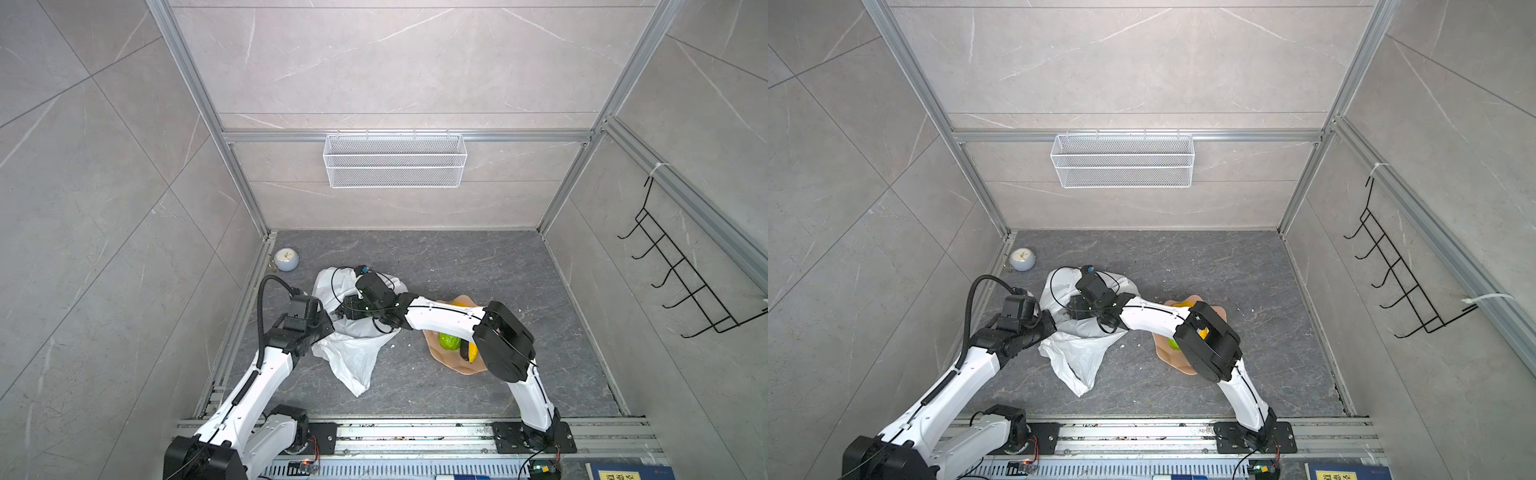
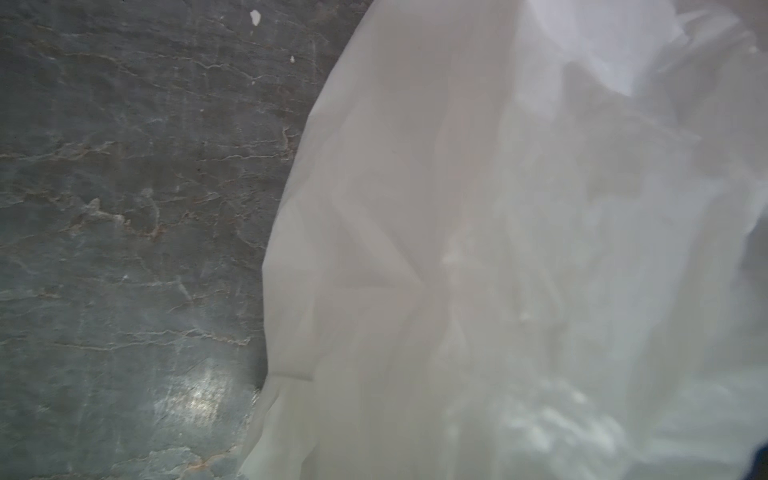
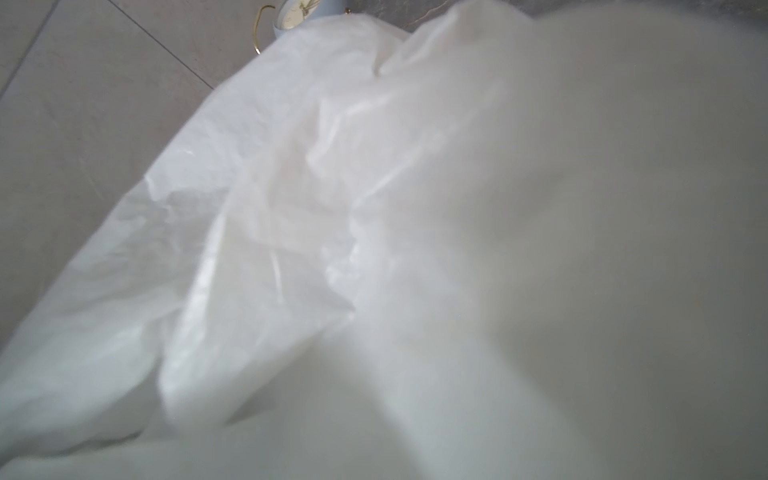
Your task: Take the fake fruits out of the plastic bag
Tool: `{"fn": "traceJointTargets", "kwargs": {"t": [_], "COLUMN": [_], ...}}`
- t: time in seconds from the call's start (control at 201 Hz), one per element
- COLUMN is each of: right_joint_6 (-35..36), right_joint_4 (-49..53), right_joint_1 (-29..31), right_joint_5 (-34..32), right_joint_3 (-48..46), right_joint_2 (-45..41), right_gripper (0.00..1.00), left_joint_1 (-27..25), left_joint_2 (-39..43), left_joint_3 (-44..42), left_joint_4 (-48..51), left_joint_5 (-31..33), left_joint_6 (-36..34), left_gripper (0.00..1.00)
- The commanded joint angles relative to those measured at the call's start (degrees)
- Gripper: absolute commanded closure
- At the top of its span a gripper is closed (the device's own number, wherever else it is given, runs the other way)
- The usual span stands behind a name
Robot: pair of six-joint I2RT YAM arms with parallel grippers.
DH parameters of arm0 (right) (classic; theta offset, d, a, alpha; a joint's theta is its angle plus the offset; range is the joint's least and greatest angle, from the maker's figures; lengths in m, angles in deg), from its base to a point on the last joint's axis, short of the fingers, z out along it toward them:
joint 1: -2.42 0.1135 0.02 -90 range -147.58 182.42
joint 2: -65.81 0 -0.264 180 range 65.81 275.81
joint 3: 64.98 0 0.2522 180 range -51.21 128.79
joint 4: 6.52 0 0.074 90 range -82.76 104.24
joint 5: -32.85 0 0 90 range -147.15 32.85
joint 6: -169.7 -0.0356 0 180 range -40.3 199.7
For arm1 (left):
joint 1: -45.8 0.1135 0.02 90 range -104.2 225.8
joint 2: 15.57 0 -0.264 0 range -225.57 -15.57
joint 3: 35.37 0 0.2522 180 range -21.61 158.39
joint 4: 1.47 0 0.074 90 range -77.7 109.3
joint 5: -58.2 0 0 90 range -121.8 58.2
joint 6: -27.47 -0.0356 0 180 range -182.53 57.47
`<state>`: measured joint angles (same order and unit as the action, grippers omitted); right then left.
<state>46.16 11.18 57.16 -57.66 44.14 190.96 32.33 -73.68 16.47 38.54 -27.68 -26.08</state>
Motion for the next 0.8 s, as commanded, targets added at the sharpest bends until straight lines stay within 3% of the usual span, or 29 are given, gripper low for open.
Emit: {"fn": "traceJointTargets", "kwargs": {"t": [0.0,0.204,0.438,0.548,0.792], "right_joint_6": [3.2,3.9,7.5,8.0,8.1], "right_joint_4": [7.6,14.2,18.4,20.6,28.6], "right_joint_1": [-0.6,-3.6,-4.1,-4.3,-4.5], "right_joint_5": [-4.9,-7.4,-4.6,-4.6,-4.2], "right_joint_3": [6.1,15.6,27.1,33.4,53.0], "right_joint_2": [3.9,9.9,16.8,20.4,32.8], "right_gripper": [0.41,0.32,0.18,0.17,0.17], "left_joint_1": [0.5,0.7,1.0,2.3,5.7], "left_joint_2": [-2.3,-5.6,-7.4,-9.1,-12.3], "left_joint_3": [3.4,3.5,2.4,2.2,-0.6], "left_joint_4": [-2.7,-5.1,-5.3,-4.0,-7.6], "left_joint_5": [-2.3,-3.8,-2.6,-0.8,-8.0], "left_joint_6": [0.1,0.8,0.6,1.3,3.0], "left_gripper": [1.00,1.00,1.00,1.00,1.00]}}
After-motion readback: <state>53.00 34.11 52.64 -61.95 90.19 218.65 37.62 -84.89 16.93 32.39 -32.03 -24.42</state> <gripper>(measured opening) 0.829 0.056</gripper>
